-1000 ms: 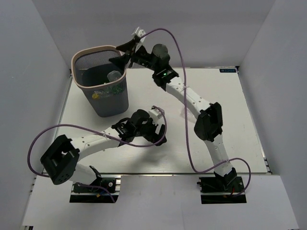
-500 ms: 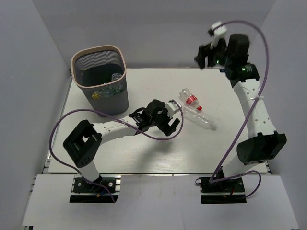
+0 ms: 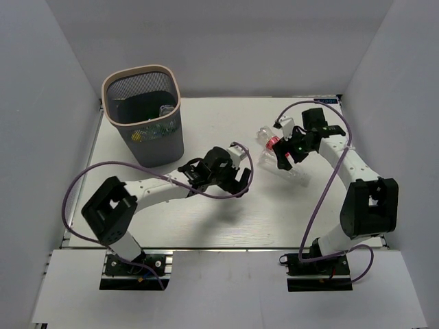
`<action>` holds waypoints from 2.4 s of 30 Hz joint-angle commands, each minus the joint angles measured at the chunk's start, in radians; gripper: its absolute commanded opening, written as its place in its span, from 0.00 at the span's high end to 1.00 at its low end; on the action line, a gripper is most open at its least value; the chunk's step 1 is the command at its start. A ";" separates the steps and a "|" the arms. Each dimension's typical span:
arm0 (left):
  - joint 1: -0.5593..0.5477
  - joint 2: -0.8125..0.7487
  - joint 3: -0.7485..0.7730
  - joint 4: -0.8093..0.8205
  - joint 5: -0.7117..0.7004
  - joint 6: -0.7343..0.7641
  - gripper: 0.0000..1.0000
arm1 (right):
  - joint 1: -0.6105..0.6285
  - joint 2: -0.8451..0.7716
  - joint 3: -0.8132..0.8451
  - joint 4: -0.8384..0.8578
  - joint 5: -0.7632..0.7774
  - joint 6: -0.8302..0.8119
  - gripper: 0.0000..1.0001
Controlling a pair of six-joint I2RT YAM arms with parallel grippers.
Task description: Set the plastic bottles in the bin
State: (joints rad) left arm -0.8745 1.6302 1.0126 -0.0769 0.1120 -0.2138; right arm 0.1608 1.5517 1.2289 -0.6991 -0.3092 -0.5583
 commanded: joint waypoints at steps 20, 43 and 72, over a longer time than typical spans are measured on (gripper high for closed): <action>-0.043 -0.414 -0.265 -0.070 -0.116 -0.167 0.00 | -0.001 0.177 -0.098 0.060 0.007 -0.216 0.48; -0.043 -0.636 -0.477 -0.040 -0.156 -0.222 0.00 | 0.350 0.266 0.751 0.947 -0.510 0.682 0.77; -0.043 -0.638 -0.516 -0.009 -0.166 -0.249 0.00 | 0.404 0.478 0.967 1.039 -0.116 0.628 0.61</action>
State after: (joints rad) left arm -0.9131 1.0172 0.5091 -0.1123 -0.0418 -0.4541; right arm 0.6624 2.1941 2.2250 0.4488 -0.5201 0.1772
